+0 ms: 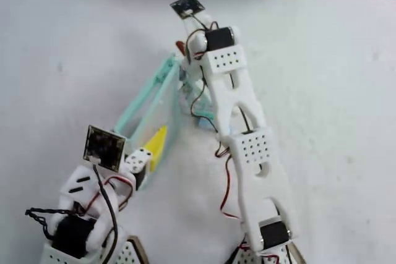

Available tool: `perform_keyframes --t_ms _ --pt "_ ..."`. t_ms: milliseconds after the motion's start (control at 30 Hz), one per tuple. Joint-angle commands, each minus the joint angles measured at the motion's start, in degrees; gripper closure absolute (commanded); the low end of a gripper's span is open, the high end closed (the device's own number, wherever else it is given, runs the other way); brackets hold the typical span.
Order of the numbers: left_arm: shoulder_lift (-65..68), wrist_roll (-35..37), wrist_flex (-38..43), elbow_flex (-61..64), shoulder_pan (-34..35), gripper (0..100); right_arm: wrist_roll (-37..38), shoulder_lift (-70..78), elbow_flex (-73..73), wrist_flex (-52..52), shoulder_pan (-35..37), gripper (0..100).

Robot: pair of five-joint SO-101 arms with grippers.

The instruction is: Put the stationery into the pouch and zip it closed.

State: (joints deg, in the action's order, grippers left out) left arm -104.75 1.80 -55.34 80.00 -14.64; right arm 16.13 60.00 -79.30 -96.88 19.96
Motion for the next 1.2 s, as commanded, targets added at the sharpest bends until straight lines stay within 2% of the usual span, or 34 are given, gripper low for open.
perform_keyframes --t_ms 0,300,733,1167 --pt "-0.22 -0.26 -0.09 -0.62 0.40 80 -0.53 -4.70 -3.16 -1.71 -0.13 98.1" --pt "-0.22 -0.26 0.00 -0.62 0.40 80 -0.53 -8.22 -1.58 -2.07 -0.04 98.1" --pt "-0.22 -0.26 -0.26 -0.53 0.40 80 -0.53 -30.55 21.36 -1.71 1.10 98.1" --pt "-0.22 -0.26 -0.18 0.79 0.40 80 0.00 -48.66 29.19 -1.71 -1.10 98.1"
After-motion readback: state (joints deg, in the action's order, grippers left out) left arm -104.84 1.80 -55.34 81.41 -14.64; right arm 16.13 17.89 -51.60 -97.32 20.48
